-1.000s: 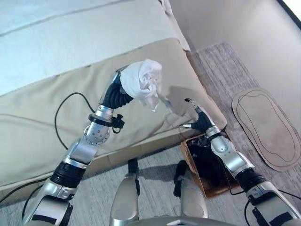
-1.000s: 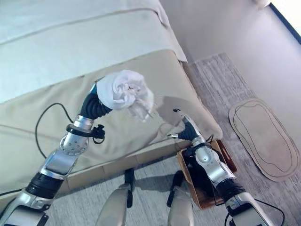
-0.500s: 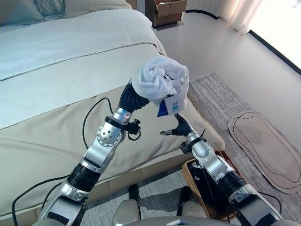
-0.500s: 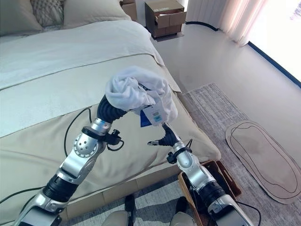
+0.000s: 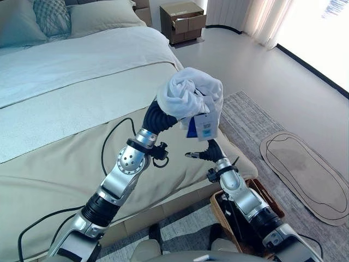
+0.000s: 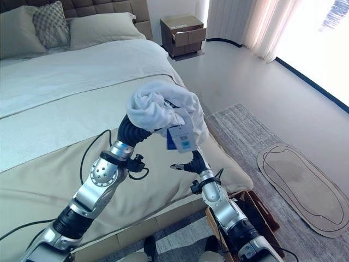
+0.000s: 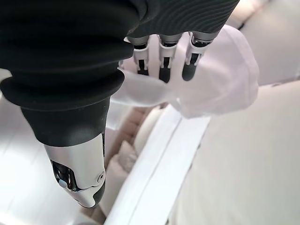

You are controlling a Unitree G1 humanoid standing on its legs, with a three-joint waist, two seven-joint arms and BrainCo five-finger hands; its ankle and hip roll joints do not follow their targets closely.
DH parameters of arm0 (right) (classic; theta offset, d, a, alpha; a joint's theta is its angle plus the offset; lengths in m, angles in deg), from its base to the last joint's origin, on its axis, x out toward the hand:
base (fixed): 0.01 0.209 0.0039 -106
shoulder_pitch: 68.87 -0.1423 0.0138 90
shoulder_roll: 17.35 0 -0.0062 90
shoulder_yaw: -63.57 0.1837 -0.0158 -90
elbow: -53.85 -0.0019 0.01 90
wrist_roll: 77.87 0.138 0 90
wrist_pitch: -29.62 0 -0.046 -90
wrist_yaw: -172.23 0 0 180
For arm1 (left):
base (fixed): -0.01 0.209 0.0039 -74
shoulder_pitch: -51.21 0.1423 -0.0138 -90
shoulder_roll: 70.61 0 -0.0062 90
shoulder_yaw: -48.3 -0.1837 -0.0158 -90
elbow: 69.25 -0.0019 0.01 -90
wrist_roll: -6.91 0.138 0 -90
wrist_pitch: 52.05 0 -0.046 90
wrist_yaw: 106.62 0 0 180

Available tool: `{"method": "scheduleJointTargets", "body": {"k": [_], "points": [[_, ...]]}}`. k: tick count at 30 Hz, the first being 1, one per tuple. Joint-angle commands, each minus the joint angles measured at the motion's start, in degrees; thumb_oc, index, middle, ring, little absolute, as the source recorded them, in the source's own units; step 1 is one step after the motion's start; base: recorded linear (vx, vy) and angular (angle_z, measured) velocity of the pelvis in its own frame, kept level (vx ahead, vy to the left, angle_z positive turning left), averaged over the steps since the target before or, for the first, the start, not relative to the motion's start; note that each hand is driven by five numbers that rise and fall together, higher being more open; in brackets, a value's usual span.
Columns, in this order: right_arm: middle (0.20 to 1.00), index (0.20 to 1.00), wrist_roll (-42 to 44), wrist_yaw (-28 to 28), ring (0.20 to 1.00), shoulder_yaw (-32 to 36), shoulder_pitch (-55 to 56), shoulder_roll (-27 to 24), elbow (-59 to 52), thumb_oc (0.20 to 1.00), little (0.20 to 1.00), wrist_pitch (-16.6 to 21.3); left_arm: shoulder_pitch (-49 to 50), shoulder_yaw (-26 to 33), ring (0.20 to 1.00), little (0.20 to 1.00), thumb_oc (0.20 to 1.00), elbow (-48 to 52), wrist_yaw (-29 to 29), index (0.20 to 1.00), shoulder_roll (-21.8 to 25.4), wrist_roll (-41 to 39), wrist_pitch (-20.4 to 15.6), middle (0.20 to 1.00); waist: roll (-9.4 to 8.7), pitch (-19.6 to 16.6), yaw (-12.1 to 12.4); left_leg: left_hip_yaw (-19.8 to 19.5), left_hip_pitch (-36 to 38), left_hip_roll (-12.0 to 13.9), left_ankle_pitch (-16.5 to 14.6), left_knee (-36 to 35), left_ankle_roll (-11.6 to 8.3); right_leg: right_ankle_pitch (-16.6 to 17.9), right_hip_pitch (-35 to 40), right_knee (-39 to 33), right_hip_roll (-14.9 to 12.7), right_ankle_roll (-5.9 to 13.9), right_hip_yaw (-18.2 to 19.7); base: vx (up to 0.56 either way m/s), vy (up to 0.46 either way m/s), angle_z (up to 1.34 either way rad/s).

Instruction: Pick up clothes into the bucket

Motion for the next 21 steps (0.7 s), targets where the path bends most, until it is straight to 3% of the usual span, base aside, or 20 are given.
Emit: {"method": "scheduleJointTargets", "body": {"k": [1,9,13,21], "points": [[1.000,1.000,3.4,-0.2,1.000,2.8,1.2,0.6,-4.5,1.000,1.000,1.9,0.0,3.2,0.200,0.200,0.200,2.1,-1.8,0.200,-0.1,0.6,-3.0,0.200,-1.72,-2.2,-0.6,-0.5,-2.0,0.6,-3.0,3.3,1.02,1.4,-1.1,1.9,-3.2,3.37,-1.3,0.00,0.000,0.00],[1.000,1.000,1.7,2.0,1.000,9.4,5.4,-1.3,-8.8,1.000,1.000,0.7,1.5,8.3,0.200,0.200,0.200,0.9,-3.9,0.200,0.7,5.3,-3.1,0.200,-2.03,-2.8,-1.2,-0.4,-1.4,0.7,-3.2,3.0,1.03,1.1,-0.7,2.1,-3.1,3.53,-1.4,0.00,-0.001,0.00],[1.000,1.000,0.9,3.7,1.000,12.4,5.8,-2.3,-13.9,1.000,1.000,2.5,3.7,9.3,0.200,0.200,0.200,0.5,-4.5,0.200,0.6,6.2,-3.3,0.200,-2.26,-3.3,-1.1,-0.3,-1.1,0.7,-3.3,2.9,1.07,1.0,-0.4,2.0,-2.9,3.53,-1.3,0.00,0.000,0.00],[1.000,1.000,4.1,2.5,1.000,10.8,1.9,-1.6,-11.2,1.000,1.000,4.1,4.1,8.2,0.200,0.200,0.200,1.0,-2.3,0.200,0.0,2.8,-4.0,0.200,-2.24,-3.5,-0.4,-0.6,-0.7,0.7,-3.2,2.6,1.08,0.9,0.0,1.9,-2.7,3.28,-1.4,0.00,0.000,0.00]]}}
